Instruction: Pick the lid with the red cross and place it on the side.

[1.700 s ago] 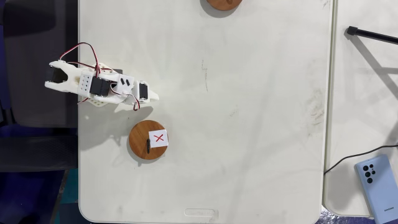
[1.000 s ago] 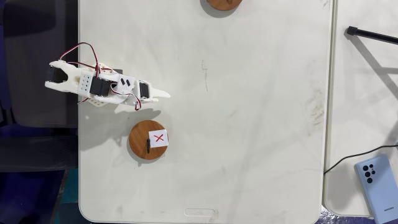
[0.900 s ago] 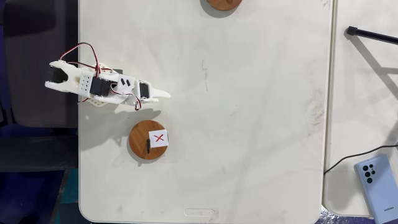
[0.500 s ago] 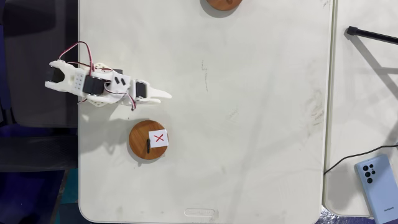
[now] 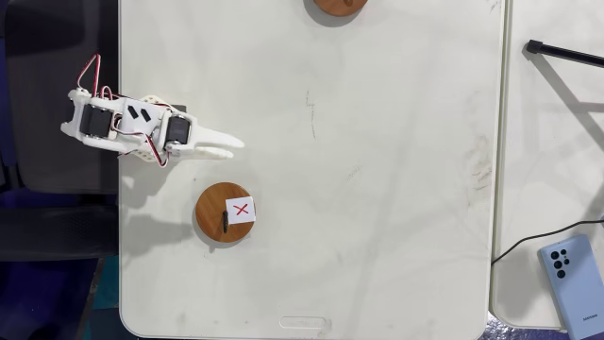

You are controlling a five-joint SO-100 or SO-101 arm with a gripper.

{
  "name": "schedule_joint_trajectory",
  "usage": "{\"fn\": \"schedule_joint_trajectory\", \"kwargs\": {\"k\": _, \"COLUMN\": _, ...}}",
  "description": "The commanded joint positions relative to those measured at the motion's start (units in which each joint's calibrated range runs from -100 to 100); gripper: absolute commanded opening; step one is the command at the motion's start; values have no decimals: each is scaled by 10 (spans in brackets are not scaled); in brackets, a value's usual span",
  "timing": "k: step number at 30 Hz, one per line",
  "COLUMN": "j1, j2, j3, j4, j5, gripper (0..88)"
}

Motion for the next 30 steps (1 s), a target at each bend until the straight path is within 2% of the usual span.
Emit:
{"fn": "schedule_joint_trajectory", "kwargs": {"k": 1, "j1": 3, "j2": 152, "j3": -161, "j4": 57, "j5": -17, "gripper": 205}}
{"fn": "schedule_joint_trajectory", "kwargs": {"k": 7, "j1": 2, "j2": 257, "j3": -364, "j4": 150, "j5": -54, "gripper": 205}}
{"fn": "schedule_joint_trajectory", "kwargs": {"k": 20, "j1": 2, "j2": 261, "j3": -402, "j4": 242, "j5": -115, "gripper": 205}}
{"fn": "schedule_joint_trajectory", "kwargs": {"k": 24, "j1": 60, "j2": 271, "j3": -398, "j4": 237, "j5": -117, "gripper": 205}}
{"fn": "schedule_joint_trajectory", "kwargs": {"k": 30, "j1": 183, "j2": 383, "j3": -404, "j4": 234, "j5": -115, "gripper": 205}}
